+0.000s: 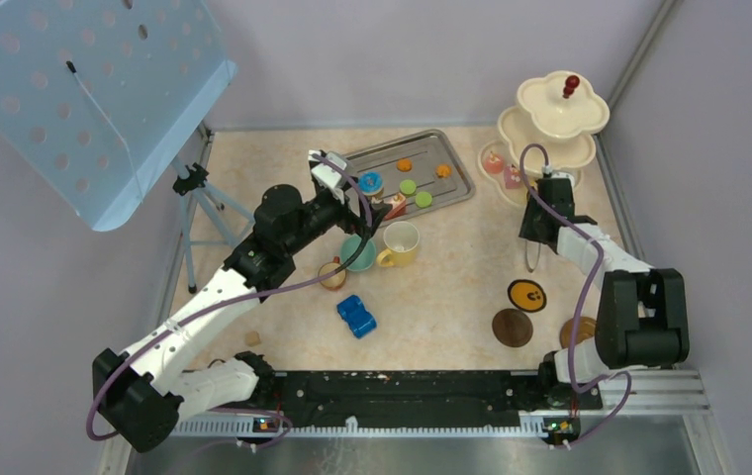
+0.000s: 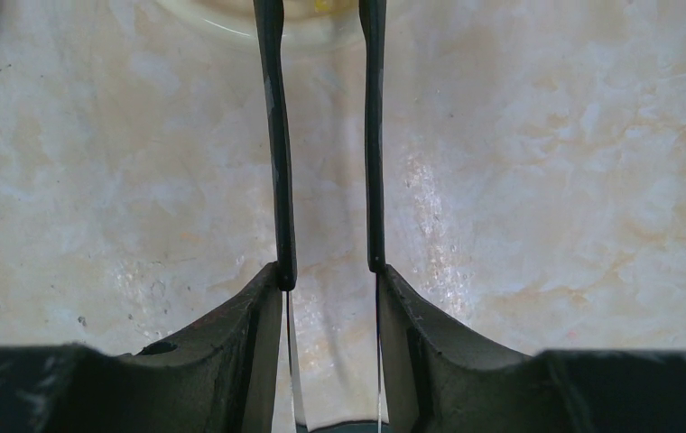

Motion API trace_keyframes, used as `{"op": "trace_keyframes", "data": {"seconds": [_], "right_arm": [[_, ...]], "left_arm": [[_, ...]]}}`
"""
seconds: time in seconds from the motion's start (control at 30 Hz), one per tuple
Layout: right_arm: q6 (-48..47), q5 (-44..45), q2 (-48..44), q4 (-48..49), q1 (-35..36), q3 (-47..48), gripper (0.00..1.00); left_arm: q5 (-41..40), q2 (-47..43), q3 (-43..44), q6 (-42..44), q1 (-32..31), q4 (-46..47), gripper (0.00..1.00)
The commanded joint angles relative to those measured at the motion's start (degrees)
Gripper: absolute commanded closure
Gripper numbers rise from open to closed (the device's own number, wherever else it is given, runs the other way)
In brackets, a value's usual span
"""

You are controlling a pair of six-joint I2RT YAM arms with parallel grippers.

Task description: Serve the afternoon tea

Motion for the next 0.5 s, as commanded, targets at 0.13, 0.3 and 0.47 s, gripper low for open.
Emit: {"op": "trace_keyframes", "data": {"seconds": [0.13, 0.3, 0.47], "right_arm": [[-1.1, -0.4, 1.6, 4.4, -0.5, 1.3, 0.82], [-1.8, -0.4, 2.7, 4.6, -0.5, 2.1, 0.81], [-2.1, -0.2, 3.5, 4.6, -0.4, 2.7, 0.75]], "left_arm": [[-0.3, -1.5, 1.2, 0.7, -0.1, 1.6, 0.01], [-0.4, -1.6, 1.1, 0.8, -0.1, 1.7, 0.01], [-0.4, -1.5, 1.2, 0.8, -0.1, 1.7, 0.01]]}}
